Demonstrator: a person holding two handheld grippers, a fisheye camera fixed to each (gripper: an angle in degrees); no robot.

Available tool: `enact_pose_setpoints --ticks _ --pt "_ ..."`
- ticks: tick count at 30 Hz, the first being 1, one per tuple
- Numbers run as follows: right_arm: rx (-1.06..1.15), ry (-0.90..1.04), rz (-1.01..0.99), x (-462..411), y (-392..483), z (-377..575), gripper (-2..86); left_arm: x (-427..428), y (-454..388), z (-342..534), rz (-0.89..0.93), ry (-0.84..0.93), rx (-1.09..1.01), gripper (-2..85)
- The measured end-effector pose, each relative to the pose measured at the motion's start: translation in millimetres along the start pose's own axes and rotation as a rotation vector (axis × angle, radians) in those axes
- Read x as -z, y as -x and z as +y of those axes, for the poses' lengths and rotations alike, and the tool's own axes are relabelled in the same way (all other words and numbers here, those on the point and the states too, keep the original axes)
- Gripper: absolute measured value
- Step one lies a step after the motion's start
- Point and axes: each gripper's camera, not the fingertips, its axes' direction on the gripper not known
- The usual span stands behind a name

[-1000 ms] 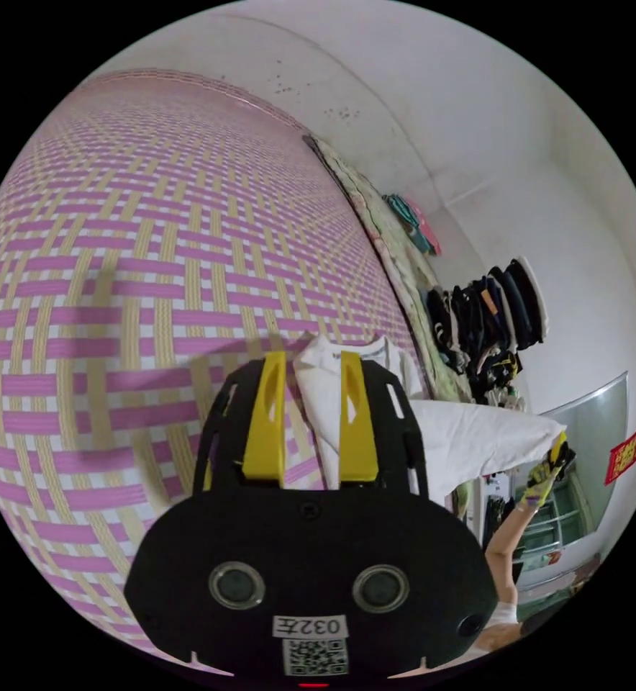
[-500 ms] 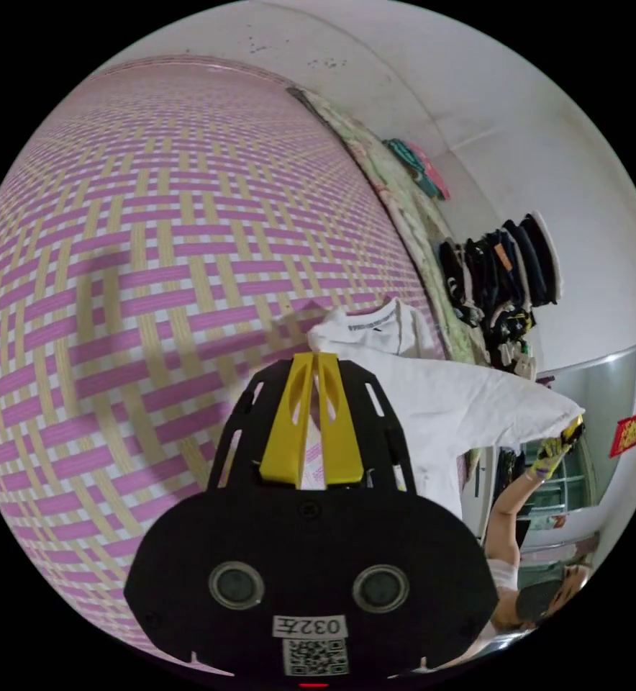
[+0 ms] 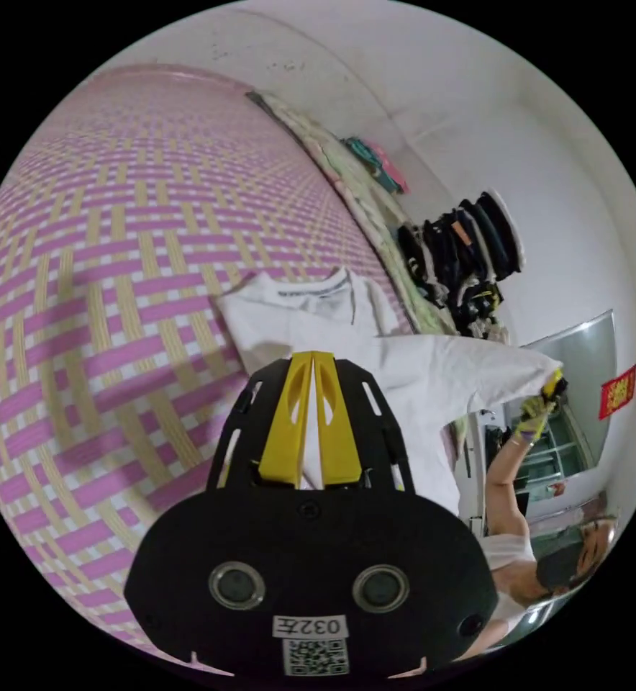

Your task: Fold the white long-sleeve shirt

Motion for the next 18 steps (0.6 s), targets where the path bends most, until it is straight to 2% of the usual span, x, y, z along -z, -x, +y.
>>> enact_pose_setpoints --ticks 2,6,8,11,13,18 --pt "0.077 0.044 -0.085 -13.0 27.9 -3.3 -0.7 2.6 7.0 0.3 -0.078 -0.005 0.059 -0.9" --pt "0.269 0.144 -0.313 -25.2 108.4 20.6 -0.7 19.6 18.8 7.0 -0.021 -0.046 0.112 -0.9" --pt "0.442 0.24 -0.45 -33.5 166.7 60.9 -0.7 26.4 26.9 10.5 -0.004 -0.06 0.143 -0.9" --pt "0.532 0.382 -0.61 -49.6 206.6 124.6 -0.7 33.7 37.3 12.9 0.038 -0.089 0.172 -0.9" --pt "0.512 0.442 -0.663 -63.1 210.9 161.7 -0.7 39.5 42.0 13.8 0.062 -0.105 0.179 -0.9" --pt "0.428 0.616 -0.459 -114.4 191.0 240.0 -0.7 54.7 51.9 15.3 0.105 -0.128 0.196 -0.9"
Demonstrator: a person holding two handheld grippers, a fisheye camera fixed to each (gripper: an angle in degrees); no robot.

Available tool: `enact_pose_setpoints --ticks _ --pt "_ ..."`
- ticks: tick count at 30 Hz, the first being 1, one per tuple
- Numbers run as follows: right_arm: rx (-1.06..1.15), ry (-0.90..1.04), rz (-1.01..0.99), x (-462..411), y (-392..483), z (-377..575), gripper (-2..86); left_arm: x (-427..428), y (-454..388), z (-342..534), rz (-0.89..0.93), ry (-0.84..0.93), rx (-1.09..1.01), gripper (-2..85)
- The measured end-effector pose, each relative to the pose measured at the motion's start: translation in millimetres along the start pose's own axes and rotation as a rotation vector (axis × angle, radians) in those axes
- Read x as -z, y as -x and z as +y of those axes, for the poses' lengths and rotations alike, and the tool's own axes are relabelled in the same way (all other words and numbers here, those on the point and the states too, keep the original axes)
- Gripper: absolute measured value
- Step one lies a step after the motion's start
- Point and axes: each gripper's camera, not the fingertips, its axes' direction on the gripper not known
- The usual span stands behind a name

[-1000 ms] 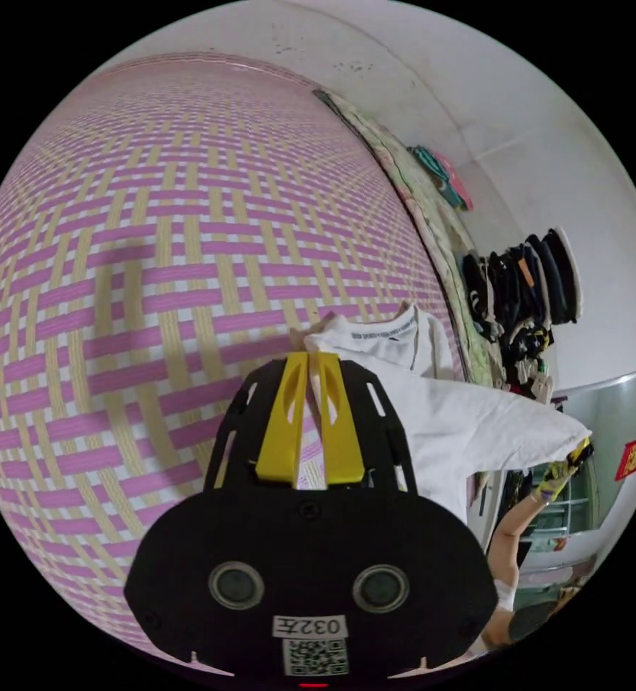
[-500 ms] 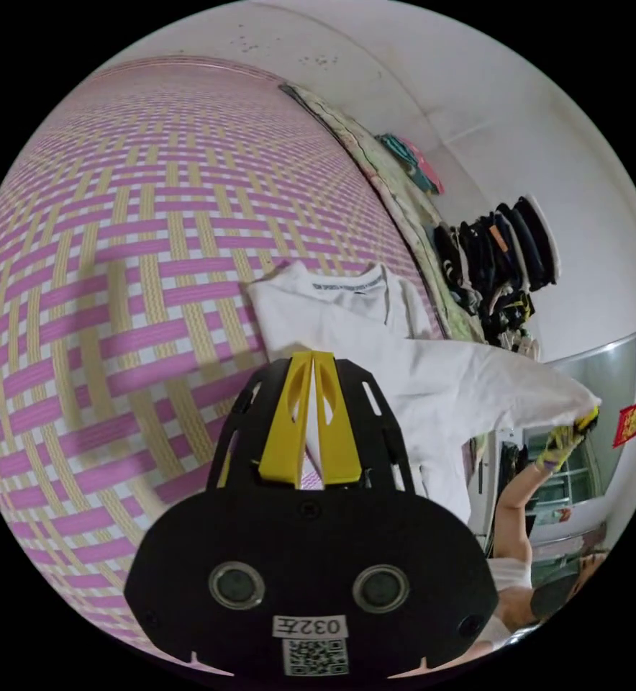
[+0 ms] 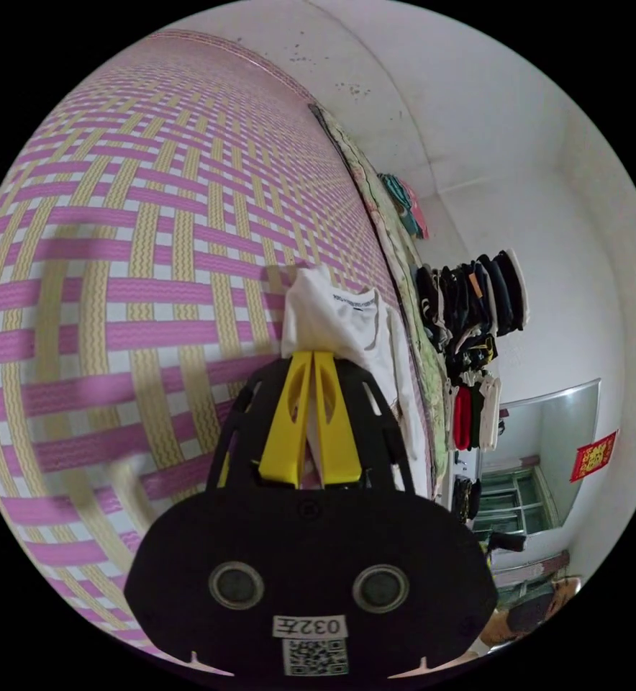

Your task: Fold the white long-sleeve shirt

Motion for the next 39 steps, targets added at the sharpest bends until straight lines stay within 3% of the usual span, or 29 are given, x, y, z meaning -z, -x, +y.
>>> enact_pose_setpoints --ticks 9,15,19,23,27,31,36,39 --pt "-0.135 -0.153 0.184 31.5 -29.8 10.7 -0.7 40.0 15.3 -11.2 0.113 -0.017 0.085 -0.9" --pt "-0.208 -0.388 0.387 121.4 -84.8 -11.3 -0.7 45.2 5.8 -29.3 0.129 0.03 0.049 -0.9" --pt "-0.29 -0.582 0.6 195.4 -130.0 -2.4 -0.8 36.8 7.2 -46.5 0.051 0.03 0.102 -0.9" --pt "-0.363 -0.592 0.784 223.9 -183.5 3.5 -0.8 26.4 14.7 -55.5 0.012 0.024 0.124 -0.9" --pt "-0.382 -0.562 0.79 220.6 -222.8 0.6 -0.8 27.3 20.6 -58.7 0.028 0.017 0.123 -0.9" --pt "-0.253 -0.52 0.726 195.4 -224.6 -26.2 -0.8 27.3 25.9 -60.8 0.03 0.014 0.122 -0.9" --pt "0.109 -0.451 0.411 135.1 -145.4 -52.2 -0.8 25.6 36.7 -62.2 0.055 0.01 0.123 -0.9" --pt "0.257 -0.283 0.26 65.8 -100.6 -48.1 -0.8 23.4 45.3 -61.5 0.08 0.005 0.121 -0.9"
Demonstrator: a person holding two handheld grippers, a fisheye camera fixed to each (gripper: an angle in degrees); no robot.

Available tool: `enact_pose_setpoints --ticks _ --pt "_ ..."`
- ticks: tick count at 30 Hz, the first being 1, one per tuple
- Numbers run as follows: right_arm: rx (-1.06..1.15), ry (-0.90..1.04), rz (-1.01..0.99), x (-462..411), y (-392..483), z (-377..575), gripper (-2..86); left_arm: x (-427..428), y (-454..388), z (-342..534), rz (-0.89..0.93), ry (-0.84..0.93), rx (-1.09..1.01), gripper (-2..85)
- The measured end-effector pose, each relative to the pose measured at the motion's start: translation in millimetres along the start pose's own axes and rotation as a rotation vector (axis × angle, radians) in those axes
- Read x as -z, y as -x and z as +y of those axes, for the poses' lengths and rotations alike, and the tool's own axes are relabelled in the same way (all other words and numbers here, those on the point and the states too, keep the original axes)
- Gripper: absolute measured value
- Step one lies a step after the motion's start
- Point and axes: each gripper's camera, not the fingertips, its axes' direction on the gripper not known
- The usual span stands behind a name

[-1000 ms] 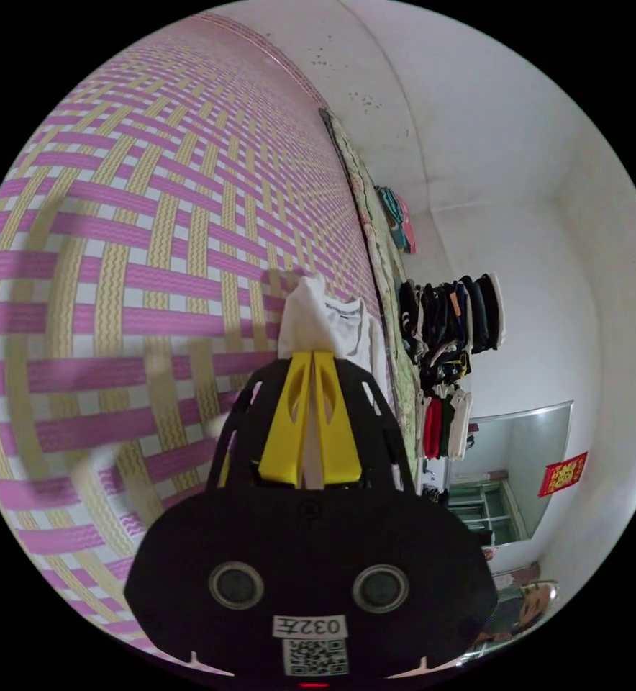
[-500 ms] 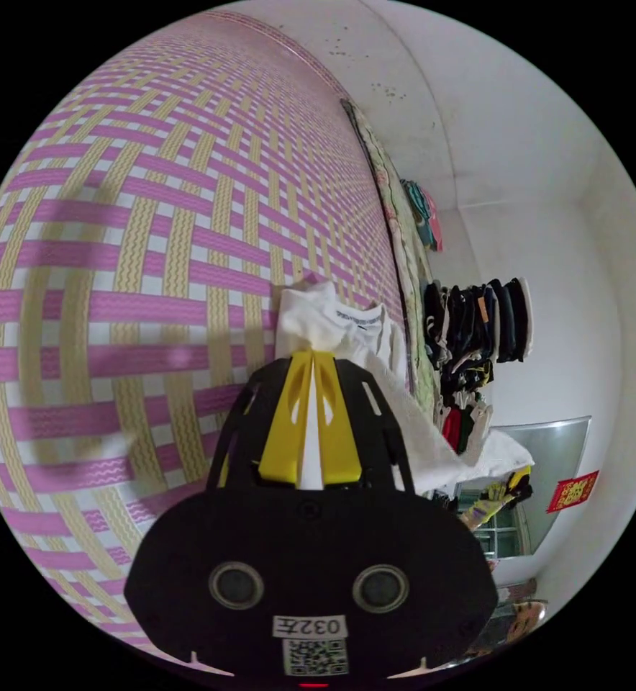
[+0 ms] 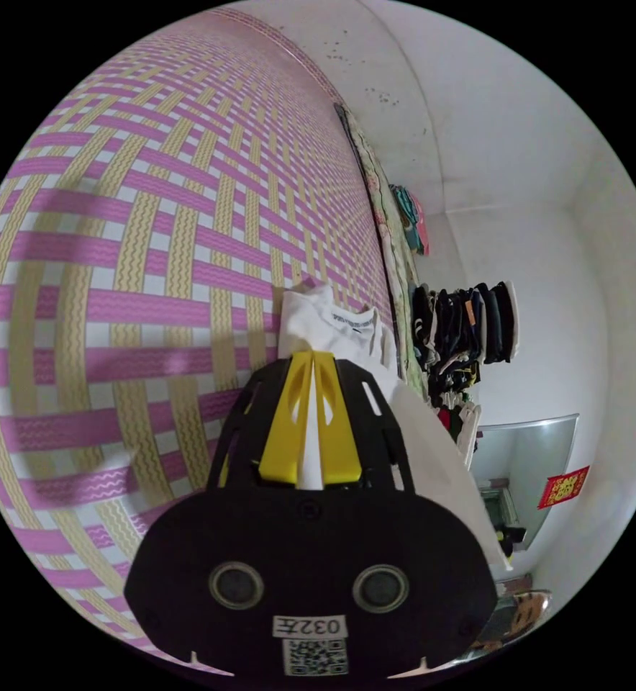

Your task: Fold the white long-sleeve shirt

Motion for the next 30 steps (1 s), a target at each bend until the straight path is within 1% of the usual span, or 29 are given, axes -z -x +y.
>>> enact_pose_setpoints --ticks 2,3,5,8,11,16,18,20,22,24,30 --pt "-0.002 0.14 -0.016 -45.4 29.0 22.8 -0.8 -1.8 7.1 0.9 0.018 -0.007 0.003 -0.9" --pt "-0.014 0.171 -0.027 -55.7 32.6 30.1 -0.8 -2.4 8.6 1.3 0.021 -0.009 0.004 -0.9" --pt "-0.043 0.241 -0.164 -85.9 43.3 58.1 -0.8 -5.1 13.7 2.5 0.022 -0.016 0.008 -0.9" --pt "-0.116 0.295 -0.212 -102.9 39.6 84.4 -0.8 -9.9 19.0 3.2 0.015 -0.017 0.009 -0.9" --pt "-0.177 0.239 -0.281 -91.7 27.1 98.0 -0.8 -15.6 24.4 5.6 0.005 -0.025 0.012 -0.9" --pt "-0.093 0.124 -0.206 -44.5 30.3 89.0 -0.8 -26.3 38.7 9.9 0.015 -0.033 0.013 -0.9" --pt "-0.127 0.14 -0.201 -46.2 19.7 94.7 -0.8 -30.6 45.6 12.2 0.026 -0.037 0.015 -0.9" --pt "-0.166 0.162 -0.255 -57.0 6.4 106.6 -0.8 -37.0 54.5 15.7 0.036 -0.042 0.02 -0.9" --pt "-0.143 0.157 -0.312 -59.9 6.1 109.0 -0.8 -42.4 60.5 18.1 0.037 -0.042 0.018 -0.9" --pt "-0.119 0.158 -0.325 -60.1 5.1 108.9 -0.9 -48.1 67.8 20.6 0.044 -0.043 0.019 -0.9" --pt "-0.2 0.242 -0.405 -90.7 -22.3 125.6 -0.8 -68.1 98.8 33.2 0.096 -0.05 0.048 -0.9"
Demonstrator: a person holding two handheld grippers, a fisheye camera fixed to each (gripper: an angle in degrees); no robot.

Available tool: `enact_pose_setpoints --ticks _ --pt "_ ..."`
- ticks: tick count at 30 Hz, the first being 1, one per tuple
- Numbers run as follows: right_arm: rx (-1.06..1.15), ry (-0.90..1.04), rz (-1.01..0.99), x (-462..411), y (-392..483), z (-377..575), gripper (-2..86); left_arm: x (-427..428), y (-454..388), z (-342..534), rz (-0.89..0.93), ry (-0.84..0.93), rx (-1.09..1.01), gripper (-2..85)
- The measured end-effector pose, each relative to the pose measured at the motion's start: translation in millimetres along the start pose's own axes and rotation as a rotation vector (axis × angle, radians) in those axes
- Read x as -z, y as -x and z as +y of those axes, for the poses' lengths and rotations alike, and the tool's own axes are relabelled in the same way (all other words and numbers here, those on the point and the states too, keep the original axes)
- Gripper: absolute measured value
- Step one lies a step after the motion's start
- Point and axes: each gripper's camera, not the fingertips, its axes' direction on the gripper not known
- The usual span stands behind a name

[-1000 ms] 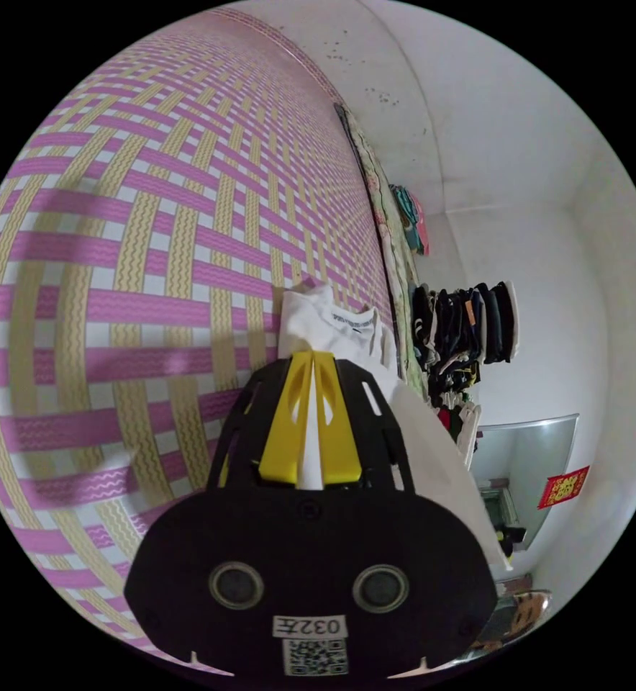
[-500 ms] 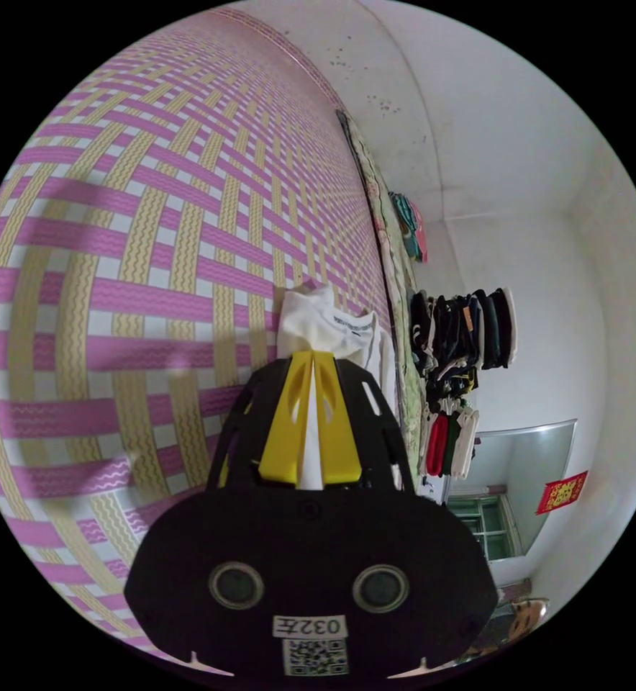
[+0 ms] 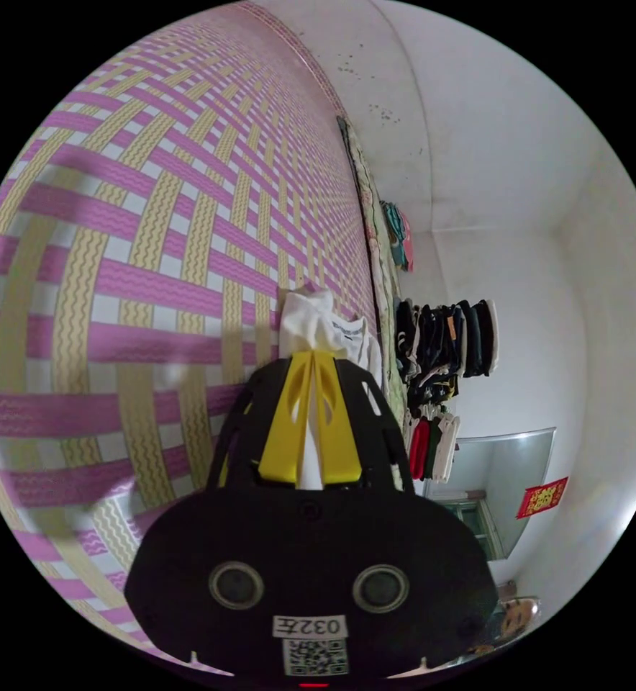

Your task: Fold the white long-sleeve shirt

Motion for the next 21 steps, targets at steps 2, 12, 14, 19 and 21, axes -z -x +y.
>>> enact_pose_setpoints --ticks 2,12,14,19,21 --pt "-0.012 0.024 -0.022 -8.7 -10.7 -0.9 -0.7 -1.5 6.2 7.3 -0.015 -0.006 -0.023 -0.8" --pt "-0.013 0.023 -0.005 -4.0 -29.9 -23.7 -0.7 -55.8 -24.0 56.4 -0.209 0.075 -0.258 12.9" --pt "-0.023 0.021 0.017 -3.1 -29.1 -29.3 -0.7 -77.6 -17.5 65.5 -0.243 0.111 -0.282 3.9" --pt "-0.04 -0.007 0.06 2.8 -27.2 -37.9 -0.6 -82.7 4.5 83.4 -0.259 0.049 -0.328 -0.7" --pt "-0.048 -0.026 0.06 1.5 -29.8 -42.2 -0.4 -82.6 27.4 87.9 -0.235 0.035 -0.292 -0.8"
